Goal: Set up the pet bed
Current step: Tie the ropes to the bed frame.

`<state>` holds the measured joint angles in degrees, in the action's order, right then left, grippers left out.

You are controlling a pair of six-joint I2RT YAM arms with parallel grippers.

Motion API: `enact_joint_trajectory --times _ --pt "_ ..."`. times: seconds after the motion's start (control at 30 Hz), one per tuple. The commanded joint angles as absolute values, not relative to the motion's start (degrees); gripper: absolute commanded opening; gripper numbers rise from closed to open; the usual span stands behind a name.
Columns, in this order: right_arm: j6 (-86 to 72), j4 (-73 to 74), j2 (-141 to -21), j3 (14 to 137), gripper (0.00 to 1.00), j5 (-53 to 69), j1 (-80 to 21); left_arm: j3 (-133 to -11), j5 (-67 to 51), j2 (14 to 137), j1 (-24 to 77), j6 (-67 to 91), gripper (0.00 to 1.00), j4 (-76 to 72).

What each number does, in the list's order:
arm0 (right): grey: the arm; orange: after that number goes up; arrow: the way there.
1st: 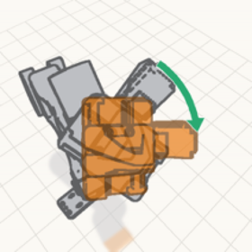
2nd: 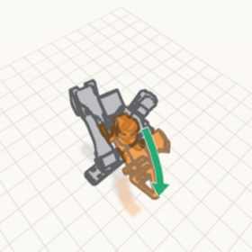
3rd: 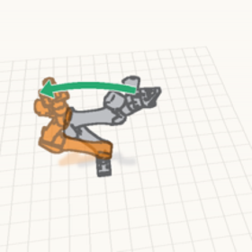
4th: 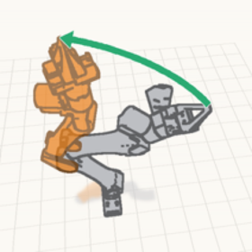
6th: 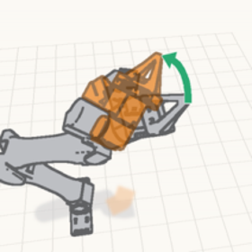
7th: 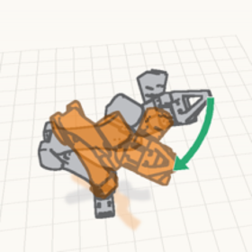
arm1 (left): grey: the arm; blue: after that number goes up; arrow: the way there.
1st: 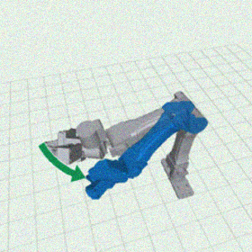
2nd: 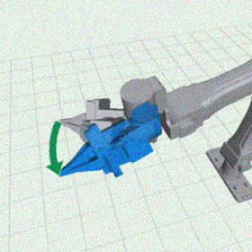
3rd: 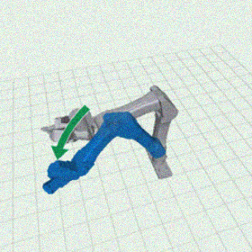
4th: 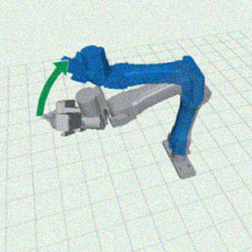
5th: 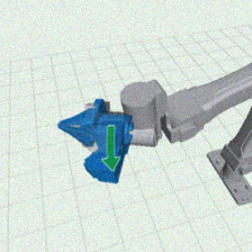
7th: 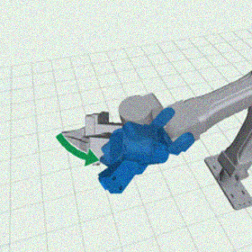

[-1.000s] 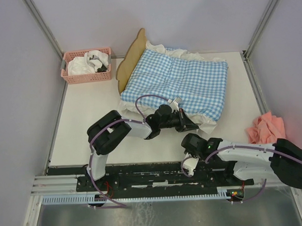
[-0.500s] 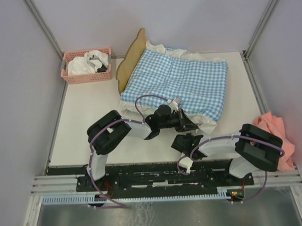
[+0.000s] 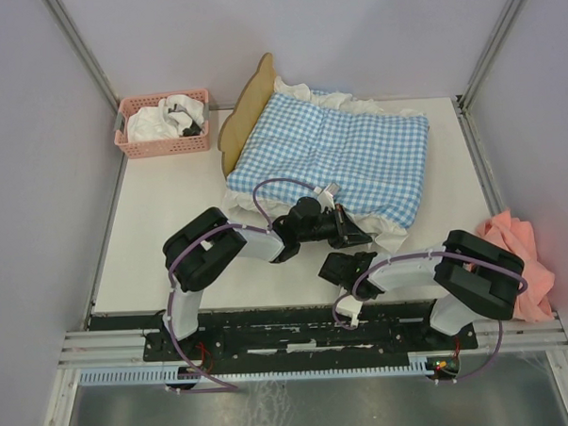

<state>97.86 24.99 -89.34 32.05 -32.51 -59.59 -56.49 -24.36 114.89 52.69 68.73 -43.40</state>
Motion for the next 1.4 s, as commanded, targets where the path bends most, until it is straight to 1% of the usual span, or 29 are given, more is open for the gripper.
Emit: enact_joint_trajectory --times 0.0,0.07,0.3,0.43,0.53,0.57,0.63,0.67,0.8,0.97,1.2,1.37 --pt "81.7 4.6 -92.8 30.0 0.02 -39.2 -50.2 -56.1 -24.3 112.4 51.6 70.5 0.03 -45.2" --pt "80.4 5.0 -89.9 28.0 0.02 -37.0 -49.7 -56.2 -24.2 112.5 51.4 70.1 0.03 -45.2" --pt "79.0 12.4 -72.3 24.4 0.02 -25.3 -46.0 -57.3 -23.5 113.2 51.2 68.2 0.03 -43.4" --pt "79.2 16.4 -65.9 24.3 0.02 -19.3 -42.7 -58.2 -23.6 113.8 50.8 67.4 0.03 -42.5" --pt "81.3 19.1 -61.9 23.4 0.02 -14.3 -42.2 -58.6 -23.9 114.1 49.9 67.2 0.03 -42.2" --pt "82.4 19.2 -60.5 22.9 0.05 -13.6 -42.2 -58.8 -24.0 114.2 49.5 67.2 0.03 -42.0" --pt "84.3 20.8 -58.1 22.1 0.21 -12.7 -41.7 -59.0 -24.3 114.2 48.4 67.4 0.03 -41.7" --pt "85.0 22.4 -57.2 21.9 0.25 -11.8 -41.2 -59.1 -24.5 114.1 48.0 67.4 0.03 -41.5" --pt "83.8 23.6 -53.9 20.8 0.31 -8.0 -40.5 -59.4 -24.8 113.8 46.7 67.6 0.03 -41.4" --pt "78.9 21.7 -56.2 22.5 0.37 -6.3 -40.6 -59.8 -25.4 113.9 45.8 68.1 0.03 -42.0" --pt "75.5 20.7 -65.7 28.1 0.41 -10.4 -42.9 -60.4 -26.0 114.3 45.1 68.7 0.03 -42.4" --pt "78.0 15.7 -70.1 26.9 0.48 -12.5 -45.1 -60.3 -26.3 114.5 45.0 68.9 0.03 -42.5"
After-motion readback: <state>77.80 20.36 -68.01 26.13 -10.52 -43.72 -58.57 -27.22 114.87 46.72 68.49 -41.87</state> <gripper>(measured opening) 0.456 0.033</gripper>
